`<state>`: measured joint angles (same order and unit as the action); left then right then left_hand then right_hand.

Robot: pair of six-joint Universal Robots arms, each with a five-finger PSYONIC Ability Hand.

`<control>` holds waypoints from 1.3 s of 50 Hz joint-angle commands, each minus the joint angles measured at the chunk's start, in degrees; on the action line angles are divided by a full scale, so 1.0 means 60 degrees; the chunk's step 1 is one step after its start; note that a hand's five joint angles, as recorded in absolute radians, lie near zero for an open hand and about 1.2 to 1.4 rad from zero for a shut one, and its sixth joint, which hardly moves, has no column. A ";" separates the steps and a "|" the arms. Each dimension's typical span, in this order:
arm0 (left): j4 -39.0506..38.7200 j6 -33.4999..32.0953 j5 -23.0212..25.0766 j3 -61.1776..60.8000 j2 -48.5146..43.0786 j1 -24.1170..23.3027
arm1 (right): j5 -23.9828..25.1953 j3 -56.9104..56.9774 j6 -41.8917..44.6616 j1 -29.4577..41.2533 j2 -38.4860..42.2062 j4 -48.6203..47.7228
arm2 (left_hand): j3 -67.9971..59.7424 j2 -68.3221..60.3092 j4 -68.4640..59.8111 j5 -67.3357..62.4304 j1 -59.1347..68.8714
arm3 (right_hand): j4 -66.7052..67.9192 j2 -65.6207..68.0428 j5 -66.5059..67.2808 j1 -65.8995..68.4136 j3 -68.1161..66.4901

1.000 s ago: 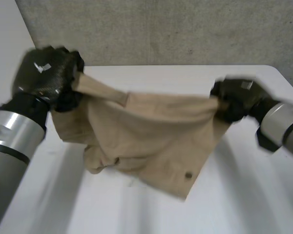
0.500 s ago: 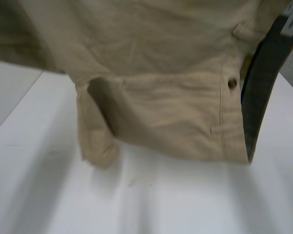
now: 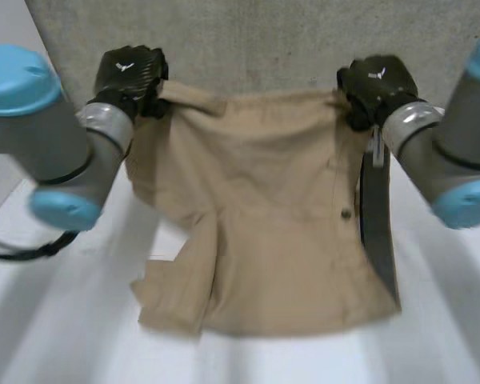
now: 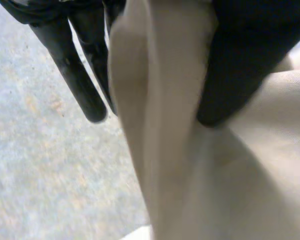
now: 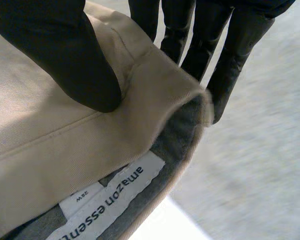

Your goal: Fold the shorts.

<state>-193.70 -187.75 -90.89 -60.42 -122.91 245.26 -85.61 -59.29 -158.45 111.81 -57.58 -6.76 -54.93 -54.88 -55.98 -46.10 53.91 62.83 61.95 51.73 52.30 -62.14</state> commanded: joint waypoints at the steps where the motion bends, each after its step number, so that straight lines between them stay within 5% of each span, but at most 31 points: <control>1: -0.0734 -0.0730 -0.0145 0.3475 -0.2920 -0.0125 | -0.0804 0.1208 0.0845 0.0159 0.2109 -0.2888 | 0.7488 0.7480 0.7664 0.7684 -0.7319 | -0.8804 -0.8659 -0.8622 -0.7050 0.8691; 8: -0.0690 -0.0803 -0.0248 0.3641 -0.3319 -0.0242 | -0.0849 0.1124 0.1316 0.0364 0.2435 -0.1730 | 0.7488 0.7480 0.7664 0.7684 -0.7319 | -0.8804 -0.8659 -0.8622 -0.7050 0.8691; 16: -0.0544 -0.0818 -0.0189 0.0538 -0.1402 -0.0564 | -0.0673 -0.1526 0.1316 0.0277 0.0430 -0.1115 | 0.7488 0.7480 0.7664 0.7684 -0.7319 | -0.8804 -0.8659 -0.8622 -0.7050 0.8691; 29: 0.0672 -0.0453 -0.0116 -0.5116 0.2099 -0.1545 | 0.1627 -0.5980 0.1301 -0.0631 -0.1960 0.0585 | 0.7144 0.7137 0.7320 0.7340 -0.6975 | -0.8804 -0.8659 -0.8622 -0.7050 0.8691; 44: 0.0512 0.0398 -0.0189 -0.5151 0.1048 -0.2044 | 0.1700 -0.7256 0.1272 -0.0778 -0.1889 -0.0513 | 0.7088 0.7080 0.7263 0.7284 -0.6919 | -0.8147 -0.8001 -0.7965 -0.6393 0.8033; 49: 0.0248 0.0427 -0.0379 -0.4462 0.0447 -0.1723 | 0.1642 -0.7300 0.1287 -0.0749 -0.1478 -0.0776 | 0.6948 0.6940 0.7123 0.7143 -0.6778 | -0.7588 -0.7442 -0.7406 -0.5834 0.7474; 58: 0.0057 -0.0127 -0.1975 -0.2589 -0.1016 0.0282 | 0.1642 -0.7418 0.1404 -0.0778 -0.1463 -0.1085 | 0.7059 0.7051 0.7235 0.7255 -0.6890 | -0.5735 -0.5589 -0.5553 -0.3981 0.5621; 65: -0.0161 -0.0730 -0.1961 -0.2264 -0.1224 0.0959 | 0.1627 -0.7476 0.1404 -0.0705 -0.1463 -0.1099 | 0.7312 0.7305 0.7488 0.7508 -0.7143 | -0.5650 -0.5505 -0.5468 -0.3896 0.5537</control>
<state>-193.54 -189.23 -102.13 -75.99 -129.08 247.81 -75.81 -103.80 -150.04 107.29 -66.27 -13.32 -12.54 -11.74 -11.85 -2.82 10.96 24.11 23.05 13.05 20.25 -23.83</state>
